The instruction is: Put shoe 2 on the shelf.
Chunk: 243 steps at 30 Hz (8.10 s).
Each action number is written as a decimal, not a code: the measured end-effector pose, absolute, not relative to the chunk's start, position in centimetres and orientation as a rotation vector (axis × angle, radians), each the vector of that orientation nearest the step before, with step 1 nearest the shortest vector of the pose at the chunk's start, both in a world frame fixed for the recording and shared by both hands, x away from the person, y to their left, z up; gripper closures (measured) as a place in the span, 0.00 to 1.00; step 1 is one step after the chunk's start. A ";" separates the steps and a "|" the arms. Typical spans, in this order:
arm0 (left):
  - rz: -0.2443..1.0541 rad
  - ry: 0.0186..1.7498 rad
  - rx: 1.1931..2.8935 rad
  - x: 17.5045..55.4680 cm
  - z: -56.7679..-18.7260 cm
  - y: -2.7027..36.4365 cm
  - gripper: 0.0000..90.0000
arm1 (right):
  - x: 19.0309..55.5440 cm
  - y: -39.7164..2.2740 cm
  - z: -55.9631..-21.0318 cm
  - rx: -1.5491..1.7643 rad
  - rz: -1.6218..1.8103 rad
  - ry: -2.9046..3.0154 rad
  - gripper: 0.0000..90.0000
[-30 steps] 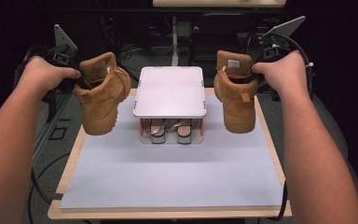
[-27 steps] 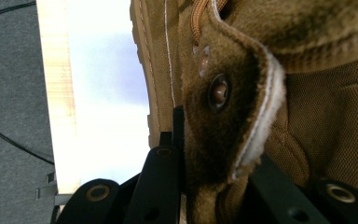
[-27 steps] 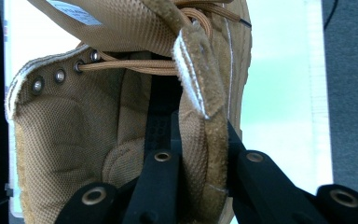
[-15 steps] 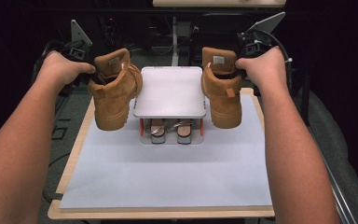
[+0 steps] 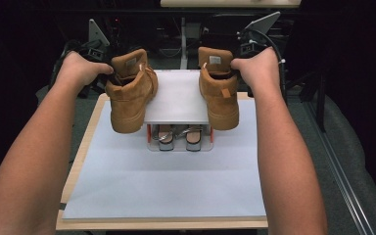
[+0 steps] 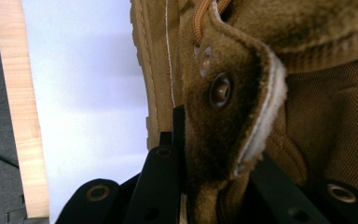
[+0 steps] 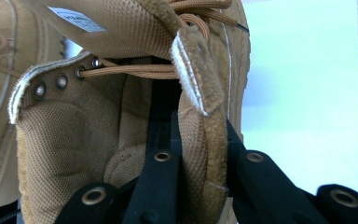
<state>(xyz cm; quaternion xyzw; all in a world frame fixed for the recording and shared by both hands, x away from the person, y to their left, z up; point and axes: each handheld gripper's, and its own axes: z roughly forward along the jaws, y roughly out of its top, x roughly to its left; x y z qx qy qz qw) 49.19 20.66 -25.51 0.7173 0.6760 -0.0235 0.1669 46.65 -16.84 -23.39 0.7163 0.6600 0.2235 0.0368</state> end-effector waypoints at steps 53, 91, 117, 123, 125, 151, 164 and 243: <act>-0.065 1.859 1.947 53.4 -28.2 14.3 0.93 | 50.3 -11.8 -26.1 2.185 0.824 1.976 0.91; -0.064 1.818 1.987 53.0 -28.5 14.3 0.82 | 50.1 -11.1 -26.7 2.139 0.606 2.089 0.84; -0.085 1.789 1.970 53.1 -28.4 15.2 0.62 | 50.0 -11.3 -26.1 2.150 0.605 2.088 0.69; -0.092 1.784 1.970 53.0 -28.0 15.3 0.61 | 49.9 -11.2 -25.8 2.136 0.604 2.096 0.69; -0.095 1.779 1.967 52.9 -27.8 15.3 0.61 | 49.9 -11.1 -25.7 2.138 0.612 2.089 0.69; 0.000 1.759 1.957 51.1 -24.0 16.0 0.62 | 49.0 -11.4 -23.9 2.112 0.624 2.078 0.70; 0.028 1.760 1.954 49.9 -23.1 17.3 0.63 | 47.8 -12.8 -22.2 2.111 0.655 2.053 0.70; -0.028 1.687 2.160 38.4 -41.0 26.3 0.52 | 36.3 -20.3 -39.0 1.771 0.358 2.405 0.55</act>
